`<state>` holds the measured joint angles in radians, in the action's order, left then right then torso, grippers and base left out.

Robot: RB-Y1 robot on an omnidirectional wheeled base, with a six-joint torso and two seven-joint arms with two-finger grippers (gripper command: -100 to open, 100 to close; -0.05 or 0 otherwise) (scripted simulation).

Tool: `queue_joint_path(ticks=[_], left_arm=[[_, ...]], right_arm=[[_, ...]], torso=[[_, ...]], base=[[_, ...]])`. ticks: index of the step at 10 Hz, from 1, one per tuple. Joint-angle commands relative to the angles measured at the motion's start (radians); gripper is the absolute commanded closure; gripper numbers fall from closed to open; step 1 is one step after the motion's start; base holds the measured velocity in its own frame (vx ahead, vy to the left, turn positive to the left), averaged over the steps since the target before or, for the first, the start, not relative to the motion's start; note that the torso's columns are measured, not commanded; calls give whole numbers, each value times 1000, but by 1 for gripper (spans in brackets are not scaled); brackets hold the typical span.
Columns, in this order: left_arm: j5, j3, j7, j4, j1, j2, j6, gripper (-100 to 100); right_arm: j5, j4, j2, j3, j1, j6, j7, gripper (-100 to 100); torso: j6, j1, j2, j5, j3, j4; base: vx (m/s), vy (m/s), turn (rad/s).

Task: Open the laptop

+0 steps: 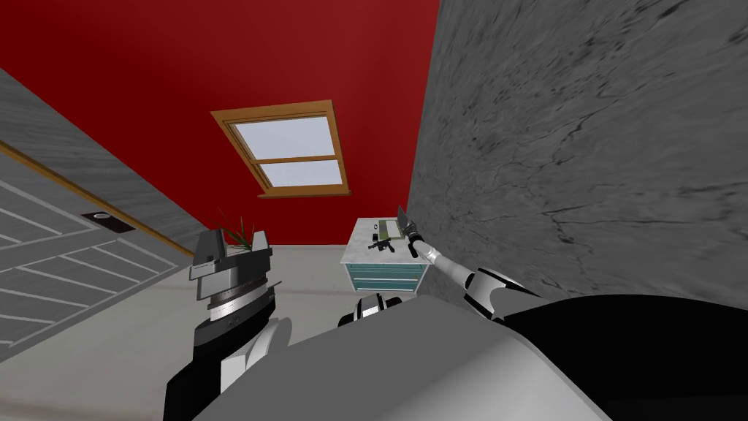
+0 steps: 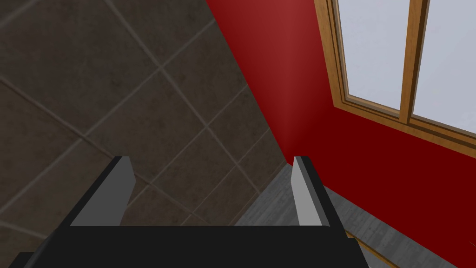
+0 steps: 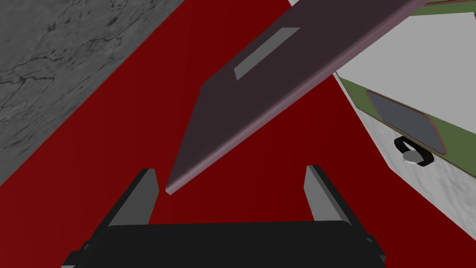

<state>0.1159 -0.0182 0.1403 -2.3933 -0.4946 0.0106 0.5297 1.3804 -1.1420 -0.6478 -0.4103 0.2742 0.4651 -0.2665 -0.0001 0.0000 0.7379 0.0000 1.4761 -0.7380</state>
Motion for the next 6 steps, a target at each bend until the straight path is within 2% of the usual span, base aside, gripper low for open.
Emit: queue_joint_path(ticks=[1,2,3,6], left_arm=[[0,0,0,0,0,0,0,0],[0,0,0,0,0,0,0,0],[0,0,0,0,0,0,0,0],[0,0,0,0,0,0,0,0]], right_arm=[[41,34,-11,-16,20,19,21,-100],[46,38,-12,-18,23,24,28,-100],[45,38,-12,-18,22,24,27,100],[102,51,-54,-42,2,35,-21,100]], torso=[[0,0,0,0,0,0],[0,0,0,0,0,0],[0,0,0,0,0,0],[0,8,-3,2,2,1]], base=[[1,0,15],[0,0,0],[0,0,0],[54,146,-23]])
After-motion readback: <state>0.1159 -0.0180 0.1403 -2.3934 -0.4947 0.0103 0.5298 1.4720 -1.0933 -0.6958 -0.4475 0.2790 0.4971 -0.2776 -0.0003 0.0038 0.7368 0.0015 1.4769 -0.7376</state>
